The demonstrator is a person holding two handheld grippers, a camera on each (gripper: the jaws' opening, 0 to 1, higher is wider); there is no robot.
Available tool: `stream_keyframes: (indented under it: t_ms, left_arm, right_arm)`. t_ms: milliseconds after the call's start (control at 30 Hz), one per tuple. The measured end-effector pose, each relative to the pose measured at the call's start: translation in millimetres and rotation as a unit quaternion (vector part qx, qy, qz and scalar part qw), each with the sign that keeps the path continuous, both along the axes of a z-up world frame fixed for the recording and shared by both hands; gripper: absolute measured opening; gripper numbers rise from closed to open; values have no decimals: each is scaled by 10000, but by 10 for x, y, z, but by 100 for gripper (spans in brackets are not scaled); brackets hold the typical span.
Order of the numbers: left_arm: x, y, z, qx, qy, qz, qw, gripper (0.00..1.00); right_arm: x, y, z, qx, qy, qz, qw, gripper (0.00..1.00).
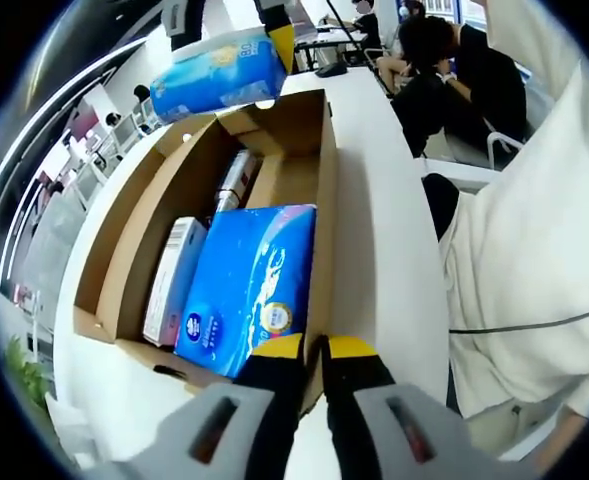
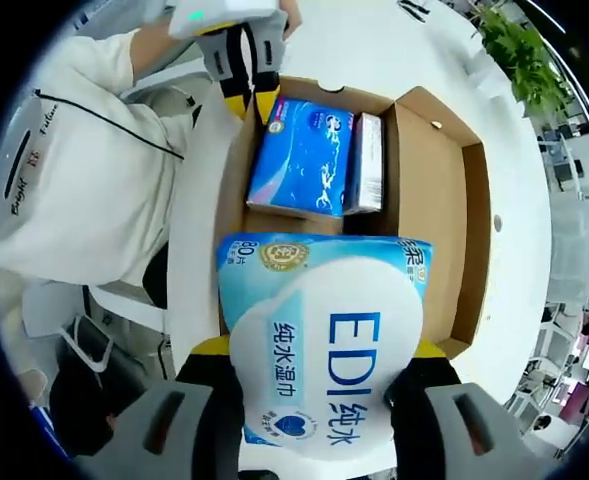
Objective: Operate the shoe box by opening the lid, removing the specified soft item, and placing it in the target area until the item is outside and the box remains undamaged.
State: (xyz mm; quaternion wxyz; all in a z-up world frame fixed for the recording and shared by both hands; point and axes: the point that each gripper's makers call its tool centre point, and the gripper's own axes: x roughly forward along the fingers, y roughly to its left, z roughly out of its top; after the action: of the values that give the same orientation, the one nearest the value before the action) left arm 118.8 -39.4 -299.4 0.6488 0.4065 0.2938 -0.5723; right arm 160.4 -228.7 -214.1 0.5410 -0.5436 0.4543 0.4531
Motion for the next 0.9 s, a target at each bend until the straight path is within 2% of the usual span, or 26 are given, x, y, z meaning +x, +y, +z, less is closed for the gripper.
stream_keyframes:
  t_ms: [33,67,100,133,200,300,333,433,900]
  left_arm:
    - [1,0,0,-4,14,9,10000,6]
    - [1,1,-1,2,11,15,10000,6]
    - [0,2,-2,4,-4,9,10000,6]
    - [0,2,-1,2,-11,6,10000,6]
    - [1,3,0,-26,5,32,10000,6]
    - [-1,4,-1,-24,31,48,10000,6]
    - [-1,4,-2,-21,36,48,10000,6]
    - [0,4,-2,-29,47,64,10000,6]
    - [-3,1,-6,-1,68,112,9999,6]
  right_arm:
    - [2,-19,-11,-41,-11,-95,9999,58]
    - [-16,-45,-3,-107,12,82,9999,58]
    - [9,-47,9,-53,-81,83,9999,58]
    - [5,-61,23,26,-16,-129,9999,58]
    - [15,-106,45,0,-69,77,9999,58]
    - [7,-206,47,-67,-86,-43,9999,58]
    - [8,-266,61,-156,-2,-123,9998,58]
    - [63,-335,78,-131,-94,-176,9997,58]
    - [-127,-729,43,-232,-59,-238,9994,58]
